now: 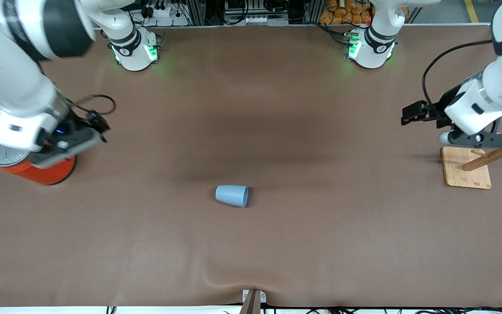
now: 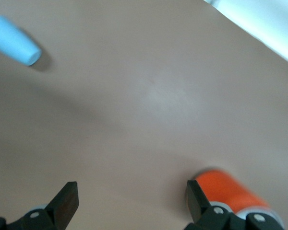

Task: Flip cup
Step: 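Retract the right gripper while the left gripper reaches toward the cup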

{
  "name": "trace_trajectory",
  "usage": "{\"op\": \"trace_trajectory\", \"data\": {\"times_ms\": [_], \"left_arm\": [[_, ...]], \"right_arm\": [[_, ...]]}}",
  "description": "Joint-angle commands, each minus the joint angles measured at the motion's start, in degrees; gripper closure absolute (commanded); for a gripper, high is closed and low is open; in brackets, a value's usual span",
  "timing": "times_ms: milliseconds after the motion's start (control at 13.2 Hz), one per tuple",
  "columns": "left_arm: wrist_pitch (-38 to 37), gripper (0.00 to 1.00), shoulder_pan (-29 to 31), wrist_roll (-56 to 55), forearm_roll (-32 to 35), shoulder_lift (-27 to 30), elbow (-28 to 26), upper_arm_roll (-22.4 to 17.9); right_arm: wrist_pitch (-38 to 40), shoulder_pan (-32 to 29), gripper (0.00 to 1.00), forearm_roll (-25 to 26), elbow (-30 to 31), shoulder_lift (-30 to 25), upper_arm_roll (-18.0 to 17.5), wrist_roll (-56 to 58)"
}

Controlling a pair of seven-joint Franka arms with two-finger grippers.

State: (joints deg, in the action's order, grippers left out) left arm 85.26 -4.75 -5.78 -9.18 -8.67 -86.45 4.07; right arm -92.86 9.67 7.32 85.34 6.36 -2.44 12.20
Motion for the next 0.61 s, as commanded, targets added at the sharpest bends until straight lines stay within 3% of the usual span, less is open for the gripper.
{"op": "trace_trajectory", "data": {"times_ms": [0,304,532], "left_arm": [[0.68,0.00,1.06,1.55,-8.79,-5.81,1.46,-0.12],[8.15,0.00,-2.18,2.70,-17.00,-12.23,2.51,0.76],[11.58,0.00,-4.30,4.18,-24.10,-16.28,2.95,1.02]], "right_arm": [[2.59,-6.49,0.00,-1.16,2.73,-4.95,-1.42,-7.09],[7.77,-11.96,0.00,-6.78,2.55,-6.63,-0.37,-12.18],[10.85,-11.87,0.00,-6.97,2.64,-7.94,-0.19,-17.55]]}}
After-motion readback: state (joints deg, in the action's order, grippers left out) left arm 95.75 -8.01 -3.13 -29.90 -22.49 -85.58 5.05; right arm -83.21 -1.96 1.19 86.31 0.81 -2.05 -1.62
